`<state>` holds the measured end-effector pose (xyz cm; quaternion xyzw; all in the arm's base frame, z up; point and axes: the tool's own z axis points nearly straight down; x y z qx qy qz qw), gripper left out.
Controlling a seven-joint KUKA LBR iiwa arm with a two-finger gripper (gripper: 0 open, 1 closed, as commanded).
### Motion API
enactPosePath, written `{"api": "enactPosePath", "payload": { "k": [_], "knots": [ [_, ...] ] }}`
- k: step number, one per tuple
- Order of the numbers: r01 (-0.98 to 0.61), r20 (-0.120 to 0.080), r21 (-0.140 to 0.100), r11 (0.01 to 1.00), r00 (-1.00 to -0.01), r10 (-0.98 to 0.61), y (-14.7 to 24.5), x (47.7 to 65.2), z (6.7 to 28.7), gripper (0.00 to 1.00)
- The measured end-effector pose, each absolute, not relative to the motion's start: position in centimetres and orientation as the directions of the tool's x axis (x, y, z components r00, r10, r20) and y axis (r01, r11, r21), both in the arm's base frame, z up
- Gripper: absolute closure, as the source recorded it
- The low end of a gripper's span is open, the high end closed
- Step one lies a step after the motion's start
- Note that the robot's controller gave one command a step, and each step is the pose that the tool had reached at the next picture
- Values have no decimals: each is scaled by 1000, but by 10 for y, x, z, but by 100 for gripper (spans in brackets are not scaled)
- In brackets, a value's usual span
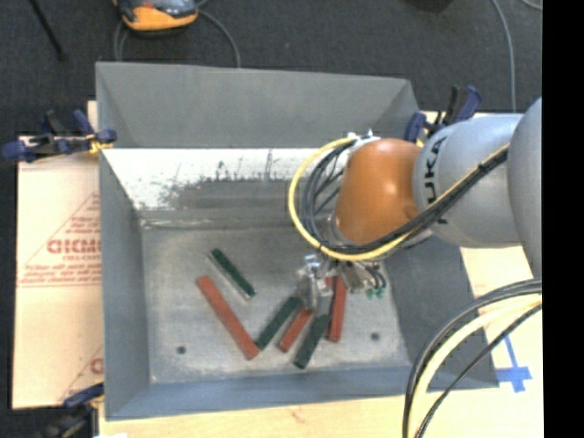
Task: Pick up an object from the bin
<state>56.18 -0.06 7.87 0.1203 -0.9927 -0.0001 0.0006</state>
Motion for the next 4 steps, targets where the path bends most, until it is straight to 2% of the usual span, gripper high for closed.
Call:
{"api": "enactPosePath", "payload": {
  "k": [1,2,3,4],
  "knots": [
    [-560,-3,-2,829,-829,-560,24,575,94,0],
    [-564,-2,0,826,-826,-564,28,576,90,0],
    [-772,-4,-4,635,-635,-772,1,523,74,100],
    [-772,-4,-4,636,-636,-772,1,523,74,100]
  ]
}}
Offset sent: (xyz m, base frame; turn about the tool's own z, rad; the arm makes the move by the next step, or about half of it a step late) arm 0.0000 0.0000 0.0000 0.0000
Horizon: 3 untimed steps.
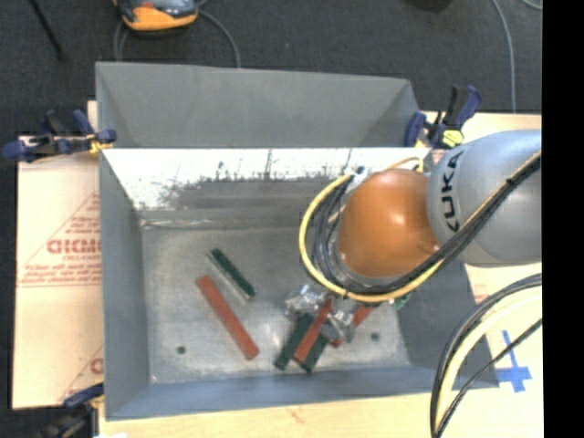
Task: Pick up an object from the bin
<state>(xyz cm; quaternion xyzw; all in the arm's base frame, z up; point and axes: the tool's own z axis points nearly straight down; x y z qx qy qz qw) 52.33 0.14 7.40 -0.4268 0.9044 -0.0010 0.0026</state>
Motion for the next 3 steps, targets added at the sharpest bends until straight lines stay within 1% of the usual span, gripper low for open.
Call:
{"api": "enactPosePath", "payload": {
  "k": [1,2,3],
  "knots": [
    [-798,-17,-14,602,-602,-798,-3,513,84,100],
    [-809,-1,0,588,-588,-809,-7,534,101,100],
    [-791,-3,-1,612,-612,-791,-19,524,230,100]
  ]
}}
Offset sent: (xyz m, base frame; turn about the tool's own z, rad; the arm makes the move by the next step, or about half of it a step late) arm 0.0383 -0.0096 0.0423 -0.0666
